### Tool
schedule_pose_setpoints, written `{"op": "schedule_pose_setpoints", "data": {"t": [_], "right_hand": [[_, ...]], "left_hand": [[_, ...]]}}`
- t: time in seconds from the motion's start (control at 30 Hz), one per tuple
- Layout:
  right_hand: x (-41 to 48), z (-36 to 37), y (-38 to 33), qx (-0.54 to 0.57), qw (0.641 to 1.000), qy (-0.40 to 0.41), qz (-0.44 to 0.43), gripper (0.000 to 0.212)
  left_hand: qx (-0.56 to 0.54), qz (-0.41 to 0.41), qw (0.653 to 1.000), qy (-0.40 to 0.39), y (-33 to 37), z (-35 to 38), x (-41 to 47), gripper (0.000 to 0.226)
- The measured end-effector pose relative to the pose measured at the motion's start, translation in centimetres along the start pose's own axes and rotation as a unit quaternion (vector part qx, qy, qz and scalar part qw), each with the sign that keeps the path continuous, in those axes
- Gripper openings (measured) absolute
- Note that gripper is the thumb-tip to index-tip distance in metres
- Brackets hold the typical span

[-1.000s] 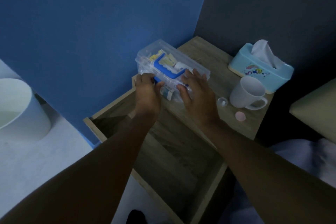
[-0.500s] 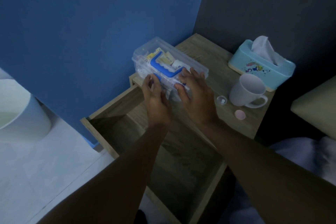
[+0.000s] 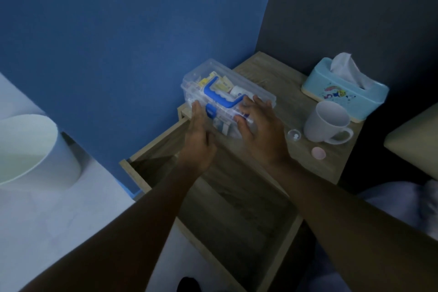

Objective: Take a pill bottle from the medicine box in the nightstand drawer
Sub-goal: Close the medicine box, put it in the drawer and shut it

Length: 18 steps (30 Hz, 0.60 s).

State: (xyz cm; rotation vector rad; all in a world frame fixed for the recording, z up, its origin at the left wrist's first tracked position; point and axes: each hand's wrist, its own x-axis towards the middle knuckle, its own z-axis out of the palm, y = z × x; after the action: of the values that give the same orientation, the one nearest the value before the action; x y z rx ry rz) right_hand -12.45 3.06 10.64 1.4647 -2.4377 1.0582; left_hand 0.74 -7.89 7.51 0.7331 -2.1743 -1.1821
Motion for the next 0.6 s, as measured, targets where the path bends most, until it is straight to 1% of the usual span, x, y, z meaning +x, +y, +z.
{"op": "schedule_pose_setpoints", "data": {"t": [0.1, 0.17, 0.23, 0.3, 0.37, 0.43, 0.47, 0.53, 0.6], "right_hand": [[0.7, -0.9, -0.6, 0.017, 0.999, -0.022, 0.026, 0.033], [1.2, -1.6, -0.8, 0.040, 0.998, -0.018, 0.051, 0.032], [1.9, -2.4, -0.9, 0.055, 0.994, 0.001, 0.092, 0.037], [3.0, -2.7, -0.7, 0.057, 0.988, 0.037, 0.139, 0.044], [4.3, -2.8, -0.2, 0.048, 0.973, 0.048, 0.220, 0.051], [5.5, -2.8, 0.5, 0.049, 0.947, 0.021, 0.316, 0.058], [5.9, -2.7, 0.8, 0.050, 0.935, 0.000, 0.351, 0.060], [6.3, -2.5, 1.1, 0.061, 0.919, -0.026, 0.389, 0.062], [6.6, -2.3, 1.2, 0.090, 0.902, -0.018, 0.422, 0.062]], "left_hand": [[0.015, -0.023, 0.999, 0.028, -0.5, -2.5, 1.4, 0.067], [0.053, -0.038, 0.996, 0.067, -0.4, -3.8, 3.0, 0.058], [0.071, -0.066, 0.992, 0.086, -0.2, -4.8, 5.0, 0.058], [0.037, -0.127, 0.989, 0.067, 0.0, -5.6, 7.2, 0.067], [0.020, -0.169, 0.984, 0.046, 0.1, -5.9, 9.1, 0.072], [0.052, -0.190, 0.980, 0.030, -0.2, -5.8, 10.4, 0.072], [0.073, -0.201, 0.977, 0.020, -0.4, -5.6, 10.9, 0.071], [0.089, -0.225, 0.970, 0.001, -0.8, -5.3, 11.4, 0.067], [0.056, -0.242, 0.968, 0.011, -1.0, -4.8, 11.4, 0.059]]}}
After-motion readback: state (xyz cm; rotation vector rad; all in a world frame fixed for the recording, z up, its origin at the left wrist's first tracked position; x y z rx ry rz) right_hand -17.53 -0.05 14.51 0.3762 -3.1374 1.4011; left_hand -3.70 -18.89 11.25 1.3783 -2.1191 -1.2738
